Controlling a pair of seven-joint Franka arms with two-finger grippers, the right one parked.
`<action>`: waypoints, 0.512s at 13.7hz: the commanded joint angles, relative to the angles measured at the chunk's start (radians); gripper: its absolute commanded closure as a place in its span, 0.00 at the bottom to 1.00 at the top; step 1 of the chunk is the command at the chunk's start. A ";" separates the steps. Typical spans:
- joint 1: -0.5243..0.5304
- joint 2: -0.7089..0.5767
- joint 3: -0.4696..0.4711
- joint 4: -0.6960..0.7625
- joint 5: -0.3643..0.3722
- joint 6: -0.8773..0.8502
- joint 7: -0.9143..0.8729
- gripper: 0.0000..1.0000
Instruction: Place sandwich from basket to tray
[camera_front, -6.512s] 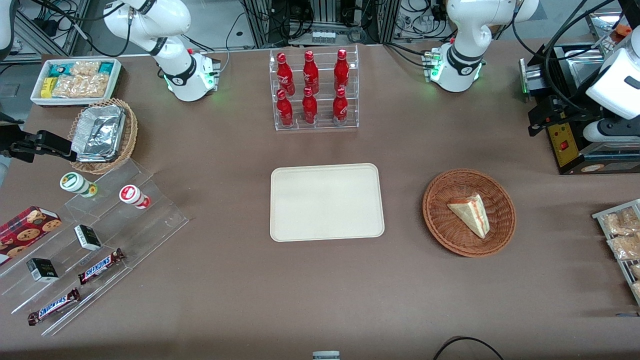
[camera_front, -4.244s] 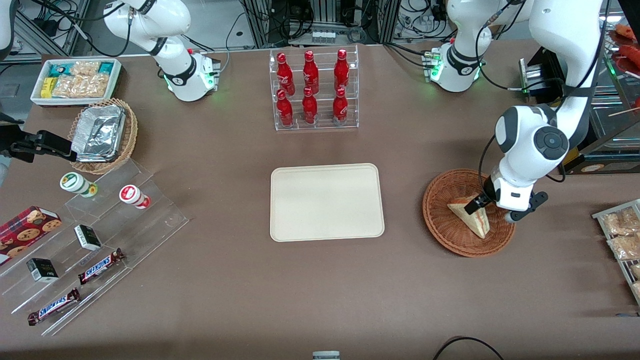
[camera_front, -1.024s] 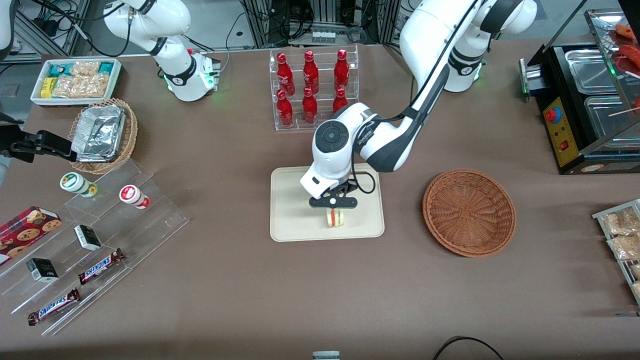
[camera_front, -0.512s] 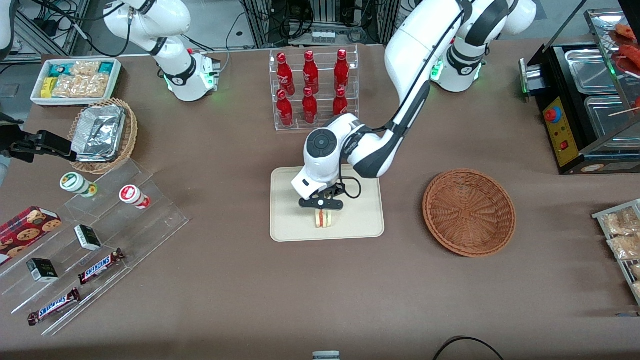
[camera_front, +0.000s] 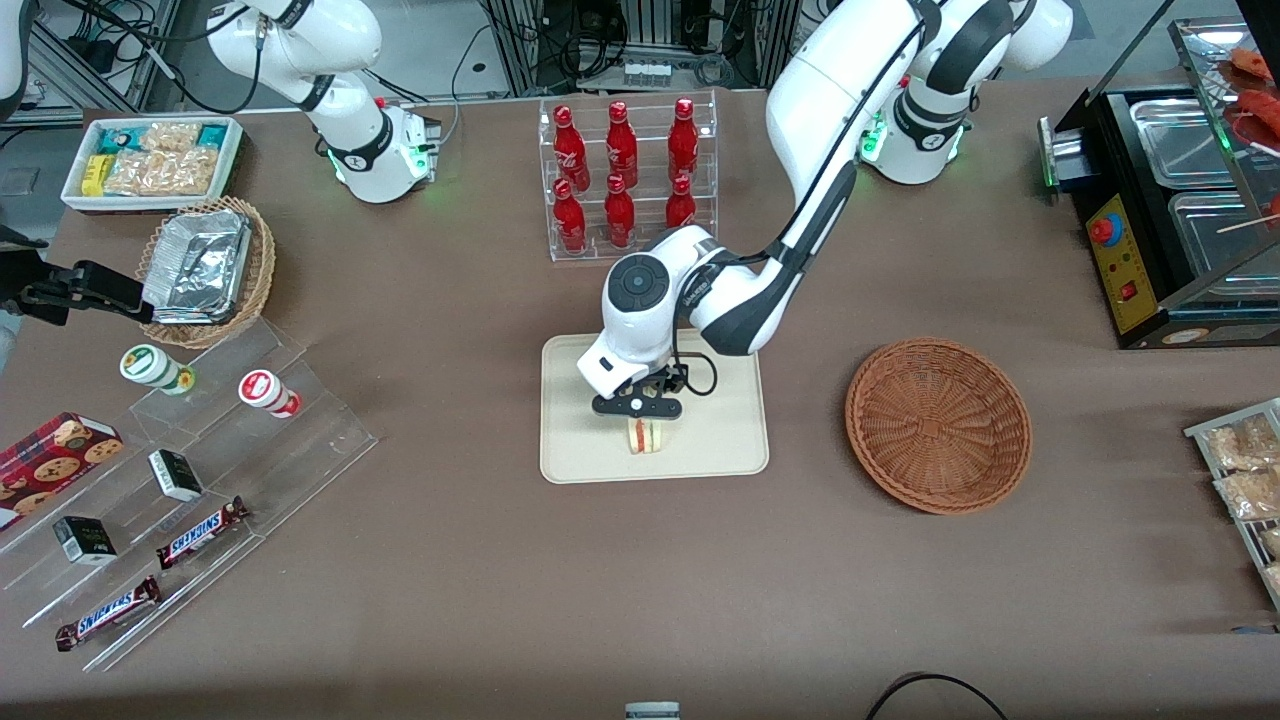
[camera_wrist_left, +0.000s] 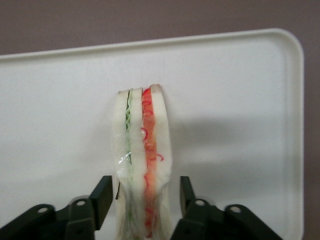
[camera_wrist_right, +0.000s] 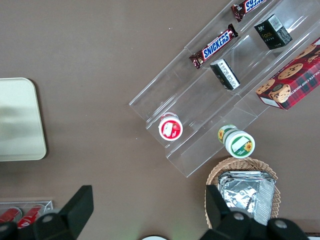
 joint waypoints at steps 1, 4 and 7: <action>-0.009 -0.094 0.026 0.012 0.017 -0.083 -0.074 0.00; 0.013 -0.244 0.049 0.010 0.014 -0.209 -0.139 0.00; 0.018 -0.369 0.139 -0.003 0.012 -0.364 -0.176 0.00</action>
